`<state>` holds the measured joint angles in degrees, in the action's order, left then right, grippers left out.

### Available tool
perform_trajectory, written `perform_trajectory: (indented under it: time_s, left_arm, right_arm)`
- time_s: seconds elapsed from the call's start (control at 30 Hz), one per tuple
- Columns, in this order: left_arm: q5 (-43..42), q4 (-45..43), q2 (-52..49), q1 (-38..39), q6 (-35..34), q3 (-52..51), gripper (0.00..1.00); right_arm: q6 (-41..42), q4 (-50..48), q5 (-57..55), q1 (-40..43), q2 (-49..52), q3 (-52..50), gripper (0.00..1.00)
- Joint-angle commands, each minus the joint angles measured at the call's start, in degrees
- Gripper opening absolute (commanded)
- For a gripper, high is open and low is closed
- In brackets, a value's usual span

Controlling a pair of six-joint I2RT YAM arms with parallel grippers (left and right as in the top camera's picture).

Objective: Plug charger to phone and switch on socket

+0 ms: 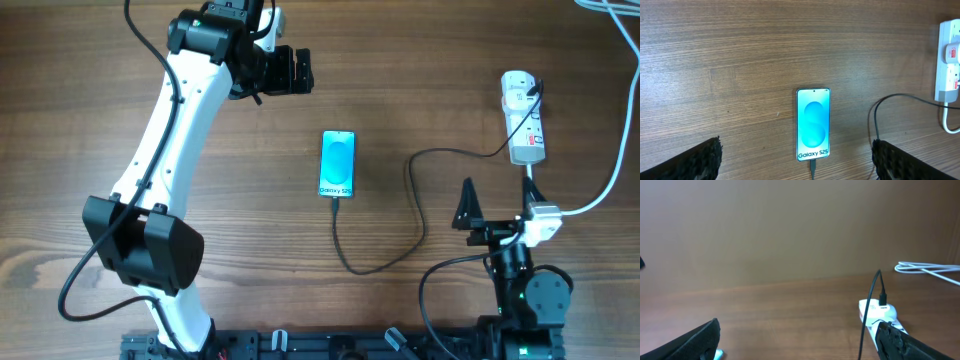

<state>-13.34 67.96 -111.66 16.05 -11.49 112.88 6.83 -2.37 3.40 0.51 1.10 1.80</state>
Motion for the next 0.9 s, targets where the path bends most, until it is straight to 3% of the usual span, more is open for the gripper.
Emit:
perform_trajectory:
  time_s: [0.0,0.2,0.6,0.87]
  left_arm:
    - [-0.1,0.0,-0.2,-0.1,-0.6,-0.1,1.00]
    - [-0.1,0.0,-0.2,-0.1,-0.6,-0.1,1.00]
    - [0.0,0.0,-0.2,-0.1,-0.6,-0.1,1.00]
    - [0.0,0.0,-0.2,-0.1,-0.6,-0.1,1.00]
  right_arm:
    - [-7.3,1.8,1.2,-0.3,-0.9,-1.5,1.00]
    - [-12.2,2.4,0.0,-0.3,-0.9,-1.5,1.00]
    - [-3.8,2.5,-0.2,-0.3,-0.9,-1.5,1.00]
    - [-3.8,2.4,0.0,-0.3,-0.9,-1.5,1.00]
